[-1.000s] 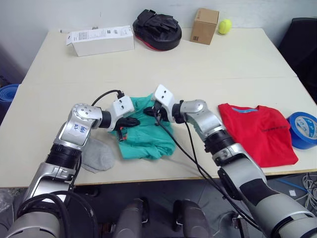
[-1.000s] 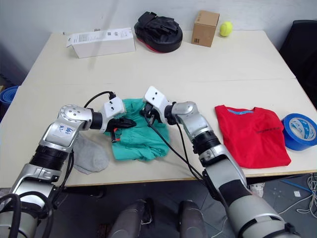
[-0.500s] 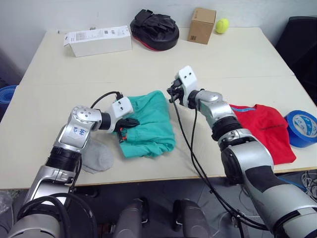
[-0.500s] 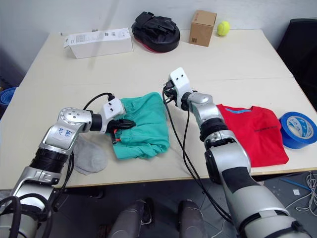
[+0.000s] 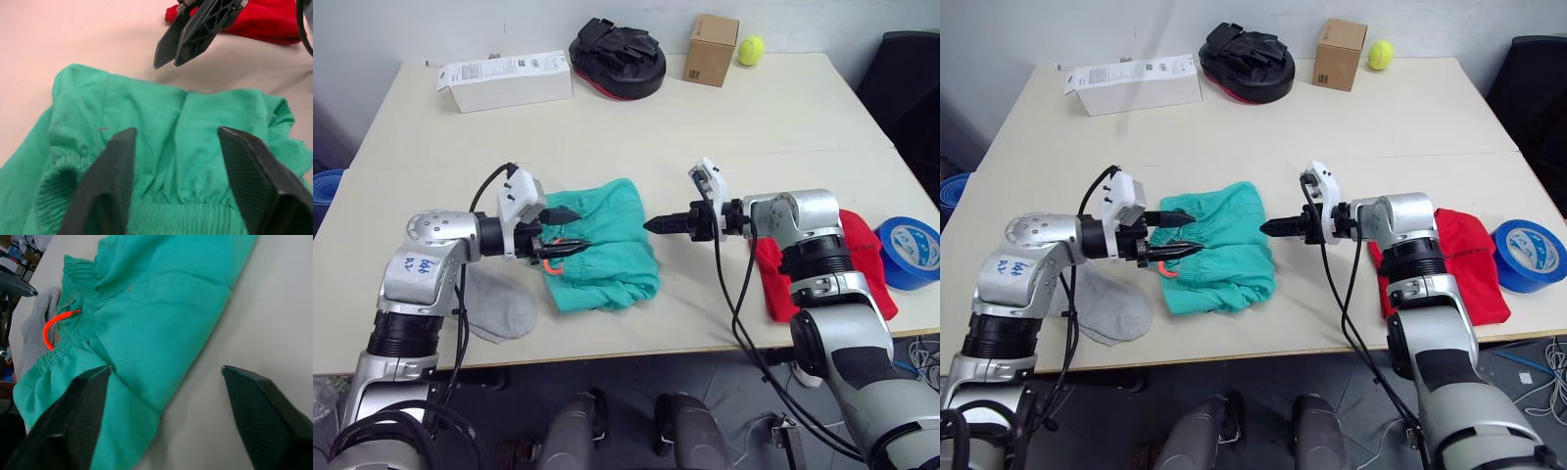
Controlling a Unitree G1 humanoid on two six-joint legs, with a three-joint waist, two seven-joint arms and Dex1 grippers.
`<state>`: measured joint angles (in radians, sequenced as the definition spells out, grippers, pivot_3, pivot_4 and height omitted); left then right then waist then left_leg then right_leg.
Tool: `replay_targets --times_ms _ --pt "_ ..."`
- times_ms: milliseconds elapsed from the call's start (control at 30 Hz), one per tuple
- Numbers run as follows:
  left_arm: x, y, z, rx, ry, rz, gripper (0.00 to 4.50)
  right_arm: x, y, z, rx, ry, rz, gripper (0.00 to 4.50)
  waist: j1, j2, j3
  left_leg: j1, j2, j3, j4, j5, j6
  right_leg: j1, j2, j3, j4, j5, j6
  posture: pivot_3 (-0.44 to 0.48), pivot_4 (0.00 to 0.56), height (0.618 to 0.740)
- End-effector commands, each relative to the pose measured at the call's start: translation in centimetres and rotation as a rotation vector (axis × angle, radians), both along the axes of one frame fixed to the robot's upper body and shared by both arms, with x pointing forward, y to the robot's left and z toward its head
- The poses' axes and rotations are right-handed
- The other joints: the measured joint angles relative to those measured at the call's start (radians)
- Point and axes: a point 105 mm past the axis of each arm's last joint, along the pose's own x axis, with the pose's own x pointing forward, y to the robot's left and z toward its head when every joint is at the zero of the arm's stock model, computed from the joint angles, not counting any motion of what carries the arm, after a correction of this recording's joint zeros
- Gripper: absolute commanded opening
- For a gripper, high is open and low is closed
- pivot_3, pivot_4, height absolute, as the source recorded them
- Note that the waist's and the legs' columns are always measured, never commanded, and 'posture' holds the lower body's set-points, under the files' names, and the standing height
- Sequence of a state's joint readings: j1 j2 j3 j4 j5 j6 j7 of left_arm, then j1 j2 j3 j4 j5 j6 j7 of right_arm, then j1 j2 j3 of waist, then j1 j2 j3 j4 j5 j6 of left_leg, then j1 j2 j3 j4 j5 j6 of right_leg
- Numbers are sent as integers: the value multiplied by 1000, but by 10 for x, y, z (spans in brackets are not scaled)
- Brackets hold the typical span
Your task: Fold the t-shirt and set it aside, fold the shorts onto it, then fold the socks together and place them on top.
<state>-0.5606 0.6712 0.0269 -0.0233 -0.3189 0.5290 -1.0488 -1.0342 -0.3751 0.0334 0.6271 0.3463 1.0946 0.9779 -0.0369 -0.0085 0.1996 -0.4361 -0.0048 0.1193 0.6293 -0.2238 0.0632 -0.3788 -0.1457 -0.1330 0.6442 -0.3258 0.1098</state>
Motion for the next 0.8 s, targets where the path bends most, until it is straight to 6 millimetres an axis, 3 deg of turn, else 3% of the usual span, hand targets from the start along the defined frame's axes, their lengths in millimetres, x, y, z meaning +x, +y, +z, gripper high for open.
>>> replay_targets --times_ms 33,67,100,467,700,800 --pt "-8 3 18 -15 -65 -1 4124 -2 11 1 56 38 32 4500 1 0 0 0 0 0 0 0 0 0 0 0 0 0 0 0 150 740" --pt "-9 4 19 -13 -73 6 4450 -3 14 -2 59 52 39 4500 1 0 0 0 0 0 0 0 0 0 0 0 0 0 0 0 150 740" --pt "-10 5 21 -13 -80 13 4485 -3 17 -4 66 68 42 4500 1 0 0 0 0 0 0 0 0 0 0 0 0 0 0 0 150 740" --pt "-14 10 27 -4 -98 42 4485 -28 76 -25 137 177 210 4500 -8 0 0 1 0 1 -1 0 0 0 1 1 0 0 0 0 150 740" --pt "-15 9 27 7 -114 54 4485 -21 88 -38 171 240 119 4500 -20 -1 0 5 0 1 -3 -1 -2 2 2 2 1 0 0 0 150 740" --pt "-15 9 27 13 -119 63 4500 -17 87 -38 201 251 90 3828 -20 -1 -1 10 0 3 -7 -2 -5 3 2 5 1 0 0 0 150 740"
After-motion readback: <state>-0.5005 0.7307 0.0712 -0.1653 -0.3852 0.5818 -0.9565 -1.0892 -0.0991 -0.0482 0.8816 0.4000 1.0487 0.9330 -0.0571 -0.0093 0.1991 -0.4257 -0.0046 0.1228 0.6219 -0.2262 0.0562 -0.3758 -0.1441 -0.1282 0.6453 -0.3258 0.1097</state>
